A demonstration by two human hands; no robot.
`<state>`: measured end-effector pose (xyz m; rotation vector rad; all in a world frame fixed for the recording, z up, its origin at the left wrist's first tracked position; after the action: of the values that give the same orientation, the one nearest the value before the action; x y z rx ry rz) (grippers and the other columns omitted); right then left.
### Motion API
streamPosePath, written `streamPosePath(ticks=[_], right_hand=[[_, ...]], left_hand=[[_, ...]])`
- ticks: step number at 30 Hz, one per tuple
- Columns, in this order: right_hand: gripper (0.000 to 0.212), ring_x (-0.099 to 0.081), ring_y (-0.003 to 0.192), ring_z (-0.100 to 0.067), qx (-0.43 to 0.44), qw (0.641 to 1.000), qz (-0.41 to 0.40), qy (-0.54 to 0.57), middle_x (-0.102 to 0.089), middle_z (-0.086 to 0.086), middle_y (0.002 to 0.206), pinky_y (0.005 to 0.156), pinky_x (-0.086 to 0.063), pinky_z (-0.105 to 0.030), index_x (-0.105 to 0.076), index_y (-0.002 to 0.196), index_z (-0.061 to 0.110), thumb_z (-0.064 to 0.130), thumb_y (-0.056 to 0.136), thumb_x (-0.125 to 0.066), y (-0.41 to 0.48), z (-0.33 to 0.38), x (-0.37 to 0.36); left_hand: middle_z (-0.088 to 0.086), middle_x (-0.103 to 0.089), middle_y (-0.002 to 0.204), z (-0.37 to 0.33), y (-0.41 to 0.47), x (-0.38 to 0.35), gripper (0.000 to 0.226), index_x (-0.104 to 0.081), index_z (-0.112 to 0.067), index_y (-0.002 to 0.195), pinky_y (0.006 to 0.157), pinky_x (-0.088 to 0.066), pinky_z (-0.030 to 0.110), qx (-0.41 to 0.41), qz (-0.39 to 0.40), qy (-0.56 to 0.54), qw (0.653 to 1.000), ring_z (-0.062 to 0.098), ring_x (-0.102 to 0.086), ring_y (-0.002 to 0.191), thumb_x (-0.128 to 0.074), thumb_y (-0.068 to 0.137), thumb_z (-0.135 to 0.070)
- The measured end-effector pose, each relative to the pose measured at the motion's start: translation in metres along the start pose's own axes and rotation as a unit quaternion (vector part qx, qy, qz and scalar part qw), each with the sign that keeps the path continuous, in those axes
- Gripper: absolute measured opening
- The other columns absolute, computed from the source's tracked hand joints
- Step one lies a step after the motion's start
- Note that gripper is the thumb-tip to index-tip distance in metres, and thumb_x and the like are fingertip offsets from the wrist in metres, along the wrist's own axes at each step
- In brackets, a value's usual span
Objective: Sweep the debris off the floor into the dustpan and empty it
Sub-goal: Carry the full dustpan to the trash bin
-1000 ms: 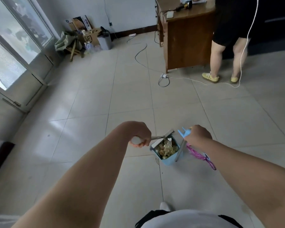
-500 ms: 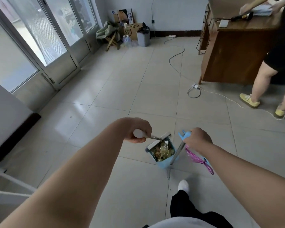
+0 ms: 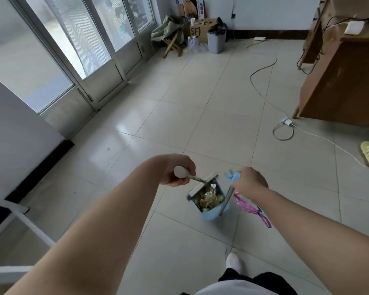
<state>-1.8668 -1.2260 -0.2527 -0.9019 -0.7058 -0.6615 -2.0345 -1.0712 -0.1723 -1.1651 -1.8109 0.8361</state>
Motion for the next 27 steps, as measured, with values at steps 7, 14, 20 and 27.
streamPosePath(ticks=[7,14,20,27], right_hand=[[0.019,-0.056,0.071,-0.028,-0.004,1.0,0.008,-0.01,-0.063,-0.01,0.081,0.046,-0.03,-0.021,-0.07,0.093,0.008,0.015,0.086,-0.055,0.083,0.044,0.021],[0.015,-0.056,0.069,-0.026,-0.004,1.0,-0.003,-0.018,-0.062,-0.007,0.08,0.046,-0.03,-0.02,-0.07,0.095,0.011,0.015,0.085,-0.06,0.16,0.107,0.032],[0.016,-0.058,0.066,-0.025,-0.028,1.0,0.0,-0.009,-0.062,-0.005,0.075,0.046,-0.033,-0.02,-0.07,0.092,0.014,0.011,0.078,-0.063,0.225,0.174,0.038],[0.015,-0.072,0.078,-0.028,-0.073,0.996,-0.023,0.042,-0.072,-0.01,0.083,0.058,-0.047,-0.025,-0.069,0.09,0.011,0.008,0.076,-0.063,0.3,0.243,0.066]], left_hand=[[0.007,-0.053,0.067,-0.052,0.045,0.043,0.011,-0.052,-0.007,0.094,0.033,-0.037,0.012,0.008,0.009,-0.045,0.999,0.01,-0.053,0.034,-0.057,0.086,-0.011],[0.006,-0.055,0.065,-0.109,0.1,0.112,0.006,-0.054,-0.009,0.085,0.035,-0.04,0.013,-0.014,0.036,-0.035,0.999,0.009,-0.053,0.037,-0.058,0.087,-0.014],[0.005,-0.055,0.064,-0.165,0.151,0.186,0.008,-0.054,-0.01,0.086,0.036,-0.042,0.013,-0.026,0.062,-0.011,0.998,0.009,-0.053,0.037,-0.059,0.086,-0.015],[0.004,-0.056,0.06,-0.241,0.198,0.263,0.01,-0.053,-0.012,0.081,0.038,-0.043,0.013,-0.058,0.066,0.013,0.996,0.01,-0.053,0.038,-0.062,0.084,-0.016]])
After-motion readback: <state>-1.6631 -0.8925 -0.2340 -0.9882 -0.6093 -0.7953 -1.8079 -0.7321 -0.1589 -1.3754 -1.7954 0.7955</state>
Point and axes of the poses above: each hand's wrist, its own y-axis towards the middle knuckle, its own x-axis out of the back of the hand, z = x × y, the point moved 9 cm from there along y, towards the middle knuckle
